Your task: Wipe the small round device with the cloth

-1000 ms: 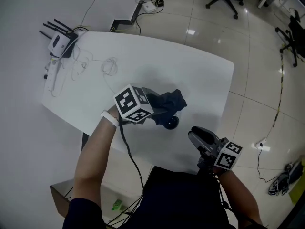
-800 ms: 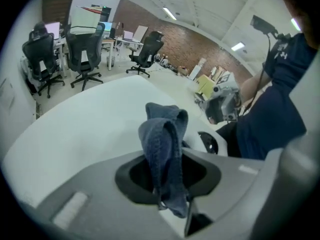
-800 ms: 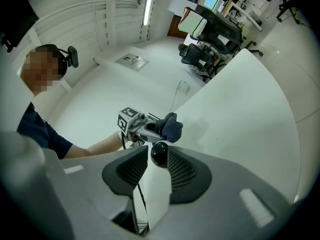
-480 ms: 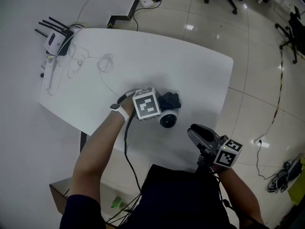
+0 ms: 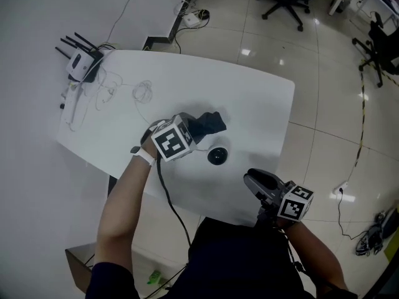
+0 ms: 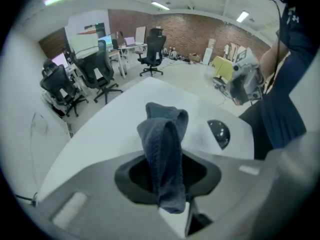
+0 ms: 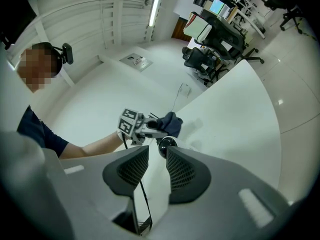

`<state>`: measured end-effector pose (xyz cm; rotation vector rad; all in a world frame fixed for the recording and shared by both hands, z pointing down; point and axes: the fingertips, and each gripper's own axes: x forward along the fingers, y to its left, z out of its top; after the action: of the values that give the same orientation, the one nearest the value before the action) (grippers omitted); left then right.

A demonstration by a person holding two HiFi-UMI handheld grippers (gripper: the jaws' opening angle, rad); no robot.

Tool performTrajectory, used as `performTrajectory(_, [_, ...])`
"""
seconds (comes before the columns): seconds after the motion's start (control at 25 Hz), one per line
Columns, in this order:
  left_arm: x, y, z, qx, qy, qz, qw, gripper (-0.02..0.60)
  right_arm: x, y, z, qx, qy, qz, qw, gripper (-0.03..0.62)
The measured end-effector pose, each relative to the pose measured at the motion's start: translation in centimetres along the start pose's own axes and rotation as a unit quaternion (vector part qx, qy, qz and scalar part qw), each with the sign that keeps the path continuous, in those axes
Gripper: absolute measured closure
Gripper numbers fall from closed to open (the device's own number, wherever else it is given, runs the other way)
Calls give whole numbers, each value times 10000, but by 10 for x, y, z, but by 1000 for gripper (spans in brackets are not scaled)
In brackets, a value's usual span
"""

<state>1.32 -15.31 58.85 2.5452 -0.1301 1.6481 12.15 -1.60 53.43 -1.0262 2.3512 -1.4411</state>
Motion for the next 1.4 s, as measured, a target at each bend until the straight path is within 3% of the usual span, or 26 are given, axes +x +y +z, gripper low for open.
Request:
performTrajectory(0.12, [-39, -15, 20, 303, -355, 316, 9984, 477, -4, 4, -7, 3, 87, 37, 10000, 479])
performTrajectory(0.2, [-56, -40, 36, 891, -340, 360, 9948, 477, -5, 8, -9, 8, 67, 128, 9999, 479])
performTrajectory(0.36, [-58, -93, 49, 2248, 126, -18, 9743, 477, 1, 14, -9, -9, 41, 201, 9998, 479])
performTrajectory(0.52, [-36, -107, 40, 2881, 635, -429, 9545, 477, 5, 17, -9, -13, -7, 271, 9996, 479])
performTrajectory(0.92, [8, -60, 50, 2916, 1186, -1174, 9419, 479, -6, -5, -7, 491, -340, 73, 9982, 485])
performTrajectory(1.4, [65, -55, 31, 3419, 1744, -1696, 9077, 479, -5, -27, -11, 865, -357, 8, 9956, 488])
